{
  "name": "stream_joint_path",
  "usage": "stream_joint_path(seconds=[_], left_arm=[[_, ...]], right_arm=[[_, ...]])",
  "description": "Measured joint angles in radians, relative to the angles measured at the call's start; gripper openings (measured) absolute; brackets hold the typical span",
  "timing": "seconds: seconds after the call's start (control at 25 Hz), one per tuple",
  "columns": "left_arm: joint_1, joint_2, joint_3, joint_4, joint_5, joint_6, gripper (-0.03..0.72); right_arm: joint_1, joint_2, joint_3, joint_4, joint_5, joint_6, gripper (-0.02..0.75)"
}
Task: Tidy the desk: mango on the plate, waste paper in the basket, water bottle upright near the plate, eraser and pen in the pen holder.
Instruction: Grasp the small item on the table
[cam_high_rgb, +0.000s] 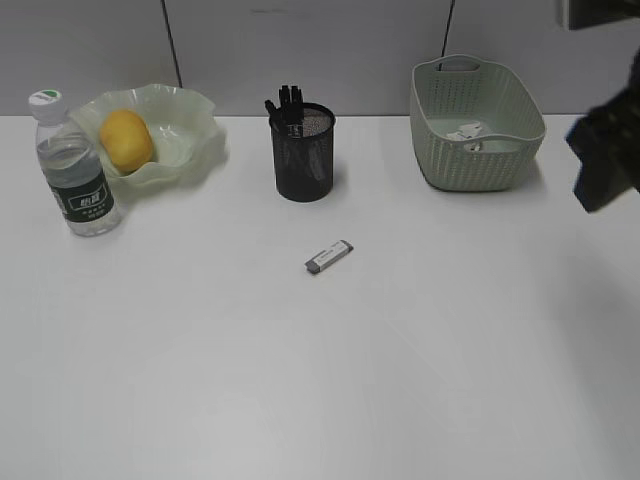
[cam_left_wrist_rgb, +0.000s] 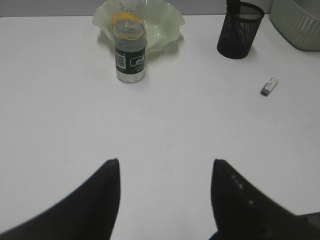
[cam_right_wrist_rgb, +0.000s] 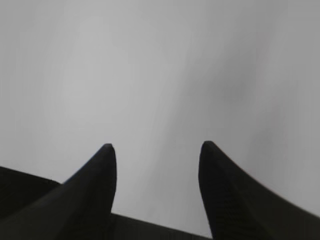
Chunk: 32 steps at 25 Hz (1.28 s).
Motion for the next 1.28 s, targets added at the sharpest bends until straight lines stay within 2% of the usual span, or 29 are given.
stream_joint_path(seconds=[0.28, 0.56, 0.96, 1.16, 1.28], left_arm=[[0.000, 0.000, 0.000, 0.000, 0.000, 0.000, 0.442], [0.000, 0.000, 0.000, 0.000, 0.000, 0.000, 0.442], [0.000, 0.000, 0.000, -0.001, 0.000, 0.000, 0.442], [0.000, 0.016, 0.000, -0.005, -0.002, 0.009, 0.442], [0.000, 0.061, -0.003, -0.035, -0.010, 0.061, 0.442]], right_arm=[[-0.004, -0.357, 0.296, 0.045, -0.025, 0.010, 0.429], [-0.004, -0.744, 0.471, 0.045, -0.026, 0.063, 0.429], [-0.004, -1.206, 0.562, -0.023, -0.021, 0.080, 0.429], [-0.004, -1.304, 0.570, -0.066, 0.012, 0.081, 0.429], [-0.004, -1.313, 0.593, -0.095, 0.018, 0.081, 0.429]])
